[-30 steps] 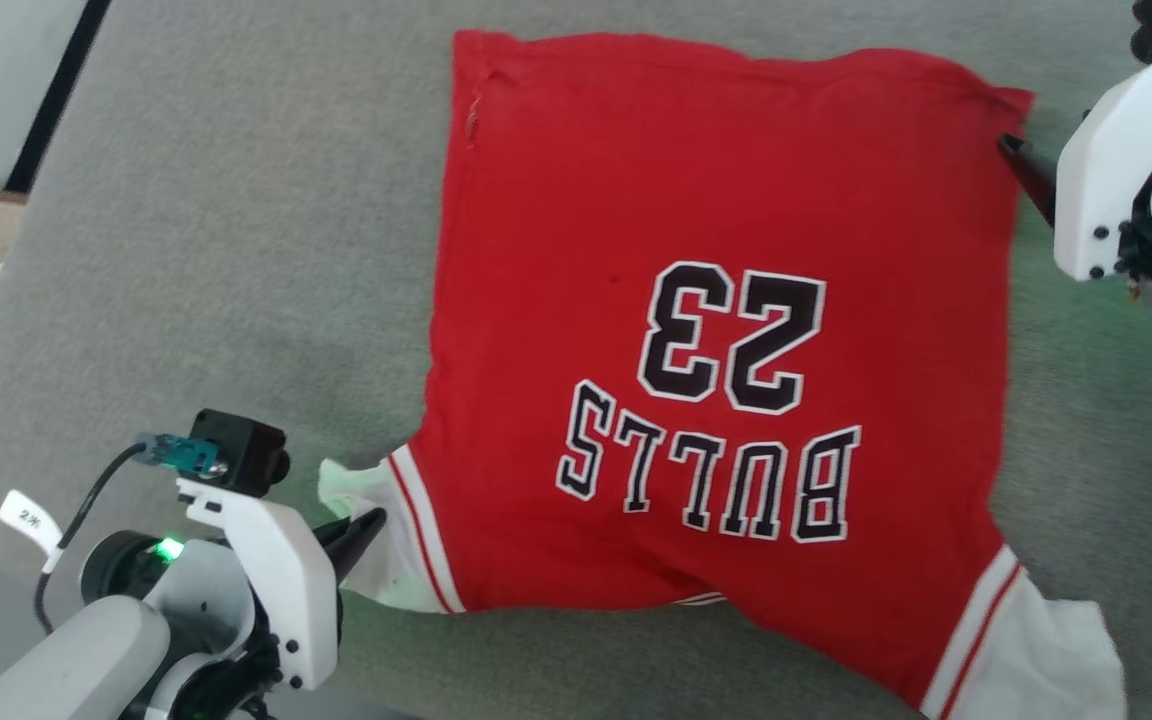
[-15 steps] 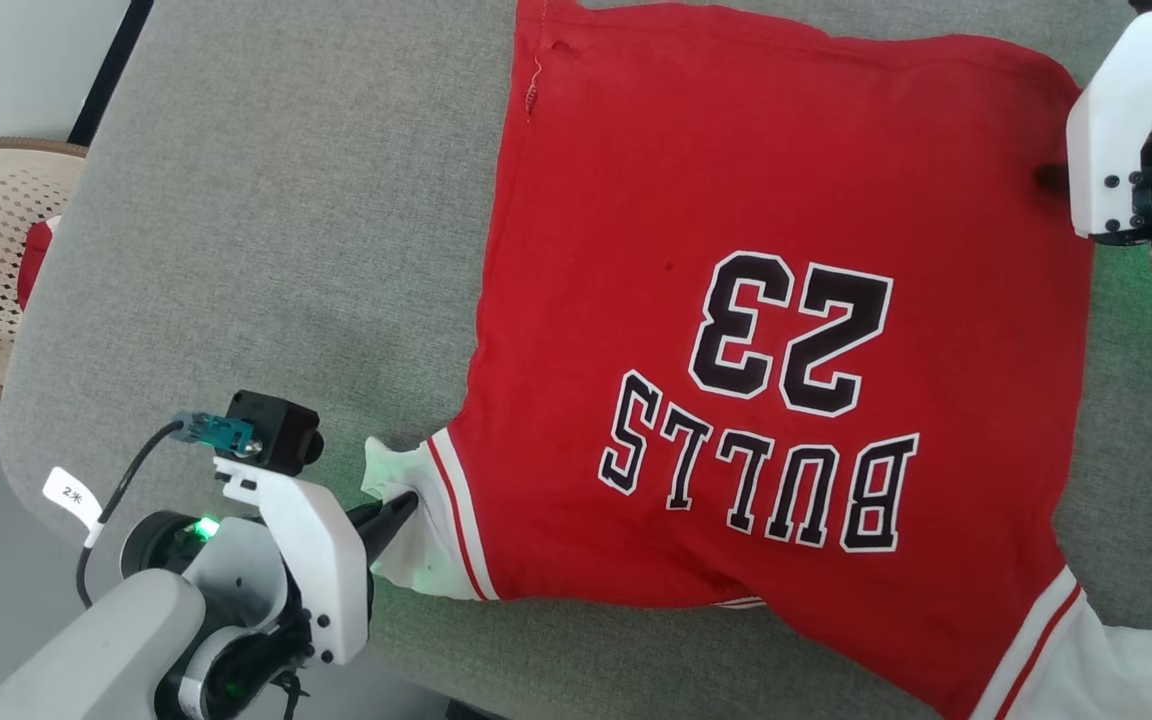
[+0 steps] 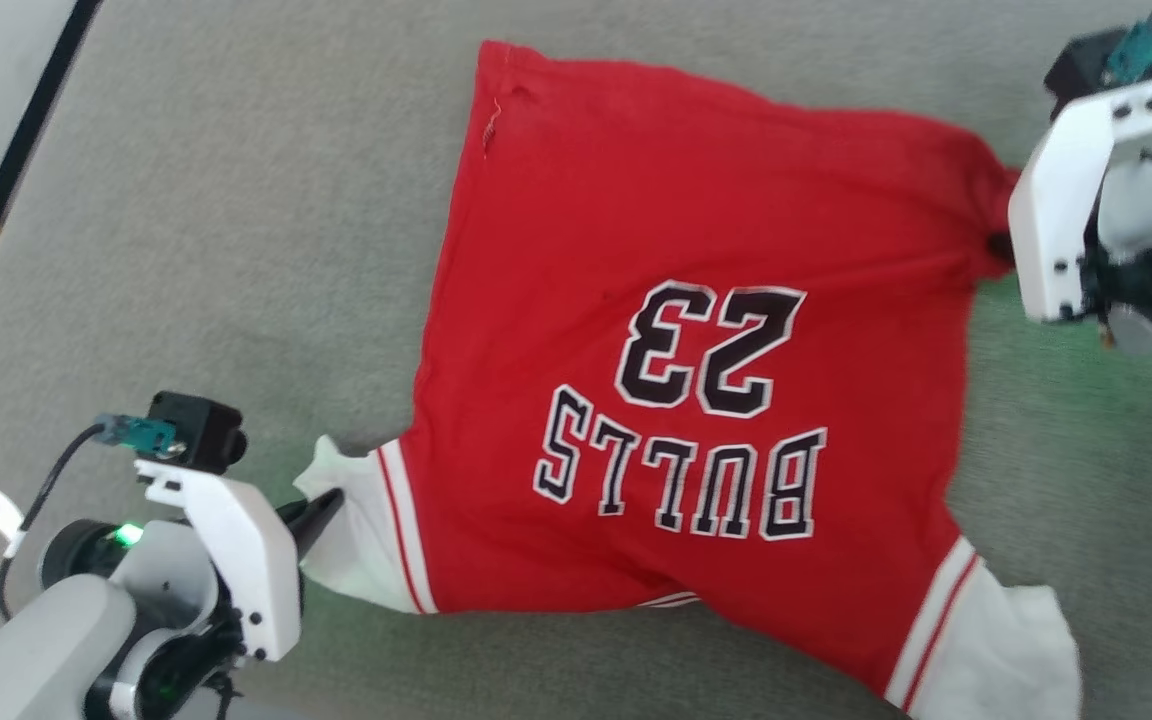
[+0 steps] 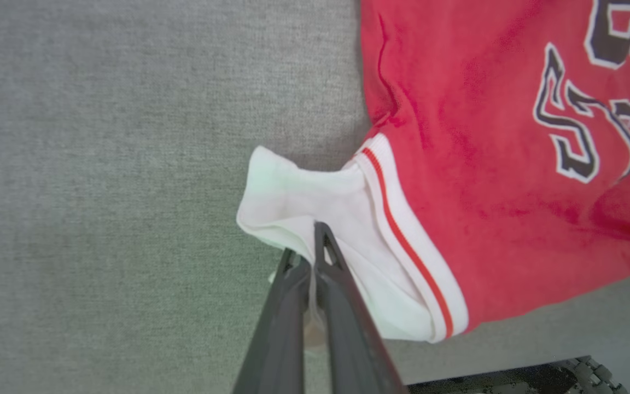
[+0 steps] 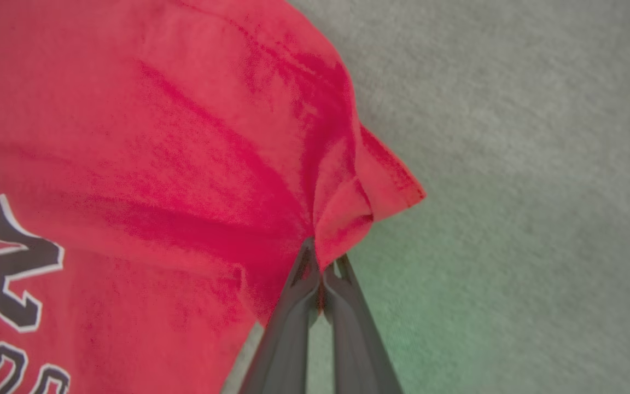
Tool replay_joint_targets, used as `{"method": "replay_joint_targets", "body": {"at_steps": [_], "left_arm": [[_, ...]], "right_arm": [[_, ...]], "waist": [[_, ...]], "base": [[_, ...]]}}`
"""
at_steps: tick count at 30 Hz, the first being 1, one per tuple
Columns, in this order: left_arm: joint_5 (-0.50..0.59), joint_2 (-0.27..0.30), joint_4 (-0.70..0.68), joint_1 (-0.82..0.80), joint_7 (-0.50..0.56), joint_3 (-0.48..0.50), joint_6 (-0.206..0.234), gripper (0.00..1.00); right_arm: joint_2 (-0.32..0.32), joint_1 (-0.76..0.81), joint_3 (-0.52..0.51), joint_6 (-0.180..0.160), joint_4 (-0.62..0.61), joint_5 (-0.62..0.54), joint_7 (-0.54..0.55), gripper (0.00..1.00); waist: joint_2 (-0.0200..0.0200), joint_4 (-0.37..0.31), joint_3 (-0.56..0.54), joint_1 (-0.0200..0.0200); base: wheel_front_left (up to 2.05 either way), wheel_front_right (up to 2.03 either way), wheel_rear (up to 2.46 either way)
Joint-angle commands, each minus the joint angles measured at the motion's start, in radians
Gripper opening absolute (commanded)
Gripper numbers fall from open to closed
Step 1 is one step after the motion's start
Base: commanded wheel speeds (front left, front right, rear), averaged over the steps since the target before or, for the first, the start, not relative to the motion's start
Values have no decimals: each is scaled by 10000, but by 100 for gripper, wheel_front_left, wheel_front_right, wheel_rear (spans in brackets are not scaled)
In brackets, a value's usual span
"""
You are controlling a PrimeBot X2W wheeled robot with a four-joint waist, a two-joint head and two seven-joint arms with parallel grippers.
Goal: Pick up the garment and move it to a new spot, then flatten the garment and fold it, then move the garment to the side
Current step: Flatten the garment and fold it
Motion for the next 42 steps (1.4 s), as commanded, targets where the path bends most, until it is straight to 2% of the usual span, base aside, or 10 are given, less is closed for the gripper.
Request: {"method": "replay_joint_targets", "body": {"at_steps": [1,8,13,20,26,27,29,30,36,42], "left_arm": [[-46,182,-111,234,-39,90,147,0],[-222,706,-649,729,4,289,516,0],[-312,1028,-1085,1055,76,355,793,0],[-377,1210,-1486,1229,146,414,1000,0],[-415,1194,-1600,1146,172,428,979,0],[-418,1180,-1589,1116,170,433,965,0],[-425,1136,-1572,1055,172,432,936,0],[-403,1121,-1553,1021,175,430,922,0],[-389,1101,-1512,1038,137,419,917,0],[-433,1166,-1640,1177,20,506,976,0]], "right_arm": [[-184,473,100,-7,-473,321,140,0],[-686,2246,-164,-7,-2519,1137,818,0],[-739,4175,-989,-7,-4423,1289,1535,0],[-39,7025,-2661,-7,-6771,811,2486,0],[888,8051,-3431,-5,-7149,257,2138,0],[1074,8063,-3483,-5,-7010,273,1980,14],[1067,7903,-3541,-5,-6722,-42,1536,61],[1030,7846,-3404,-5,-6579,-63,1364,100],[881,7658,-3355,-8,-6509,-209,1046,100],[796,7485,-3802,-5,-8236,-341,1574,100]], "waist": [[0,-469,-411,0],[0,-1110,-903,0],[0,-1469,-1166,0],[0,-1653,-1217,0],[0,-1672,-1037,0],[0,-1681,-1008,0],[0,-1681,-961,0],[0,-1675,-946,0],[0,-1706,-959,0],[0,-1739,-988,0]], "base": [[0,0,0],[0,0,0],[0,0,0],[0,0,0],[0,0,0],[0,0,0],[0,0,0],[0,0,0],[0,0,0],[0,0,0]]}}
